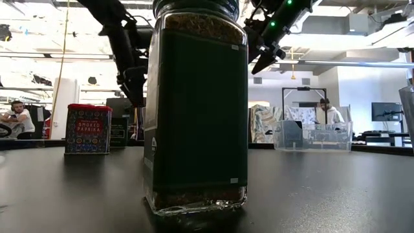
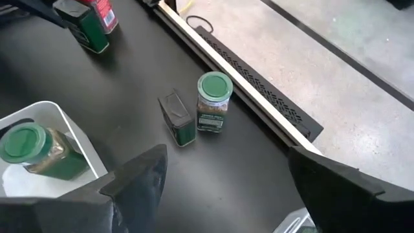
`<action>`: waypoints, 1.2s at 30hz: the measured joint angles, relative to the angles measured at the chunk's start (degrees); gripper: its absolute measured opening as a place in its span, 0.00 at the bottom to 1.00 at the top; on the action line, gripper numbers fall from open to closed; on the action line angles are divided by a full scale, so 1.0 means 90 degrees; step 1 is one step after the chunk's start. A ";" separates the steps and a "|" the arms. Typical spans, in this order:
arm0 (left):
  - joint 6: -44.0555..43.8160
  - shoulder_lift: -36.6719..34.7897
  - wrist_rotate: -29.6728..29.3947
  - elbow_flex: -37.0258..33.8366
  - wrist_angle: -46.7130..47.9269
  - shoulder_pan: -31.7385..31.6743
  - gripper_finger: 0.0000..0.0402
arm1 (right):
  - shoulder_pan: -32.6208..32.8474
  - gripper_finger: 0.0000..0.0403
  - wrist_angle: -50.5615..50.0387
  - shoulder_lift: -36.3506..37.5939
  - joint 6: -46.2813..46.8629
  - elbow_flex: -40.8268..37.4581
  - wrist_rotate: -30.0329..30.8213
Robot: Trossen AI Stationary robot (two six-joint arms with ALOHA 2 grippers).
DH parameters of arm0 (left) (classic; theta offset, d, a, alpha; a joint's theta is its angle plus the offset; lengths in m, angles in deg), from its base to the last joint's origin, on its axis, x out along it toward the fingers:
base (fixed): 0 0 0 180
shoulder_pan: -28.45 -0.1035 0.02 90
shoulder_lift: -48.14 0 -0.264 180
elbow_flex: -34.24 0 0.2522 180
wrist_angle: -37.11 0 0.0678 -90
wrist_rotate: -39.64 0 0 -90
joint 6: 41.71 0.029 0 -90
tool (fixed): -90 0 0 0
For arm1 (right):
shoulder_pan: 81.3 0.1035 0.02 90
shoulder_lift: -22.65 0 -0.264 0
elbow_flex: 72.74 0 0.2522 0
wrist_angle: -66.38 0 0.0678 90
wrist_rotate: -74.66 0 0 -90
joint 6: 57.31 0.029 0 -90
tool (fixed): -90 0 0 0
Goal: Sort spices by type
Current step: Put the top left black seasoning can into the transparent bin
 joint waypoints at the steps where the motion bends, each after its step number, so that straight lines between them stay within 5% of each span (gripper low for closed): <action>1: 0.0043 0.0145 -0.0043 0.0096 0.0081 0.0000 0.73 | 0.0000 0.87 -0.0001 0.0000 0.0006 0.0000 0.0000; 12: 0.0495 0.1528 -0.0862 0.1359 0.1500 -0.0007 0.73 | 0.0000 0.87 -0.0007 0.0002 0.0104 0.0000 0.0000; 19: 0.0463 0.2156 -0.0896 0.1467 0.2134 -0.0041 0.73 | 0.0000 0.87 -0.0173 0.0002 0.0237 0.0000 0.0001; 28: 0.0418 0.2284 -0.0993 0.1467 0.2435 -0.0060 0.72 | 0.0007 0.87 -0.0312 0.0002 0.0276 0.0000 0.0002; 36: 0.0418 0.2284 -0.0991 0.1467 0.2661 -0.0112 0.58 | 0.0007 0.87 -0.0304 0.0002 0.0272 0.0000 0.0002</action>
